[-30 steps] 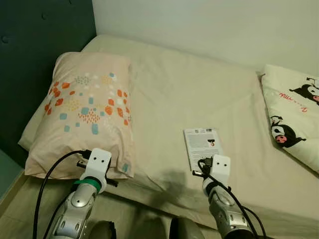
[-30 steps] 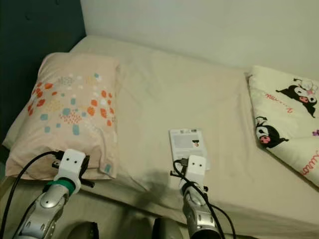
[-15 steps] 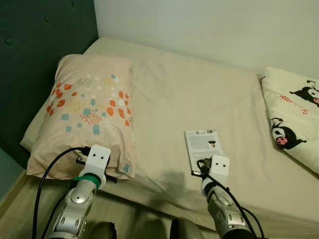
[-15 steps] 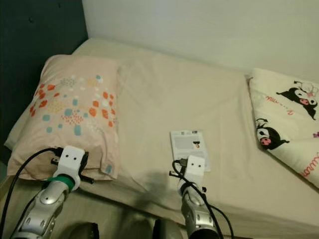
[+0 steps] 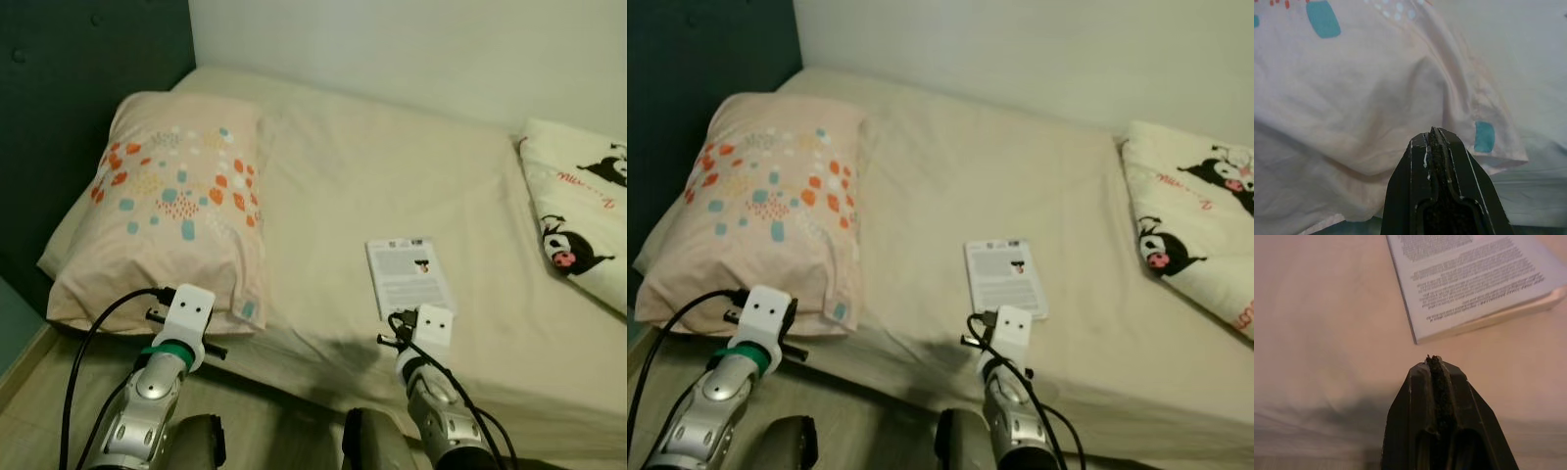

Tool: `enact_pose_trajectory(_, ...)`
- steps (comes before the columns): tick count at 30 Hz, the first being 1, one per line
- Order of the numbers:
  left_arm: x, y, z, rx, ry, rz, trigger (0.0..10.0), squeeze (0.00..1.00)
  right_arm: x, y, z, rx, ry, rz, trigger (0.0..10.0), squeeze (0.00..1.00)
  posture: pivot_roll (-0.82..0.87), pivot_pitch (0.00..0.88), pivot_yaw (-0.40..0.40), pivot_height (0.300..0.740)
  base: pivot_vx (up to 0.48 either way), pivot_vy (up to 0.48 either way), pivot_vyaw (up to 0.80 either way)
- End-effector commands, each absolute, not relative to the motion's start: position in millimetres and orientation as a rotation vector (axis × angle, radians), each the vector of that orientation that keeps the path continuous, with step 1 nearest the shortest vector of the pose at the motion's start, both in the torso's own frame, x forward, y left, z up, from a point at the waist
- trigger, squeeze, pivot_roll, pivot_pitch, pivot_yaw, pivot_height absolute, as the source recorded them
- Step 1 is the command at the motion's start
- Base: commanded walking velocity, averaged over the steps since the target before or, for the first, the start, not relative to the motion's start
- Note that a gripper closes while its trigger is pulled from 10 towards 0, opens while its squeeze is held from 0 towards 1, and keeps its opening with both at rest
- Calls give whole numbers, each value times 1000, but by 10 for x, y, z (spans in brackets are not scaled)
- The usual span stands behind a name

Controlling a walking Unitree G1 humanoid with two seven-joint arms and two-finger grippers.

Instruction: Clean up the room

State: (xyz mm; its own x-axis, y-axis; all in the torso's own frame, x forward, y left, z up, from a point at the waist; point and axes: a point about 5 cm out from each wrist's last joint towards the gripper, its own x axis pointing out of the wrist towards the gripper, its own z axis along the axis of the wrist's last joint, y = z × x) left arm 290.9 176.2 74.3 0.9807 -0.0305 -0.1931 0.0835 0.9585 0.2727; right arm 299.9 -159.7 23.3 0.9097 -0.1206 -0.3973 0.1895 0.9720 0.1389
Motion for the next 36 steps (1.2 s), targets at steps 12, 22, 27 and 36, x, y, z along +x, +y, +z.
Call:
enact_pose_trajectory(12, 3016, 1783, 844, 268, 142, -30, 10000, 0, 3101, -1725, 390, 245, 297, -217, 10000, 0, 132, 0, -40, 576, 0, 0, 0)
enact_pose_trajectory(22, 3178, 1999, 1078, 276, 84, 60, 10000, 0, 3235, -1903, 456, 214, 315, -297, 10000, 0, 148, 0, -34, 576, 0, 0, 0)
enact_pose_trajectory(27, 3275, 2036, 1097, 311, 109, 28, 10000, 0, 3373, -1966, 538, 166, 347, -302, 10000, 0, 138, 0, -21, 576, 0, 0, 0)
enact_pose_trajectory(36, 3298, 1856, 1119, 298, 92, -99, 10000, 0, 3426, -1978, 584, 133, 345, -278, 10000, 0, 103, 0, -13, 576, 0, 0, 0)
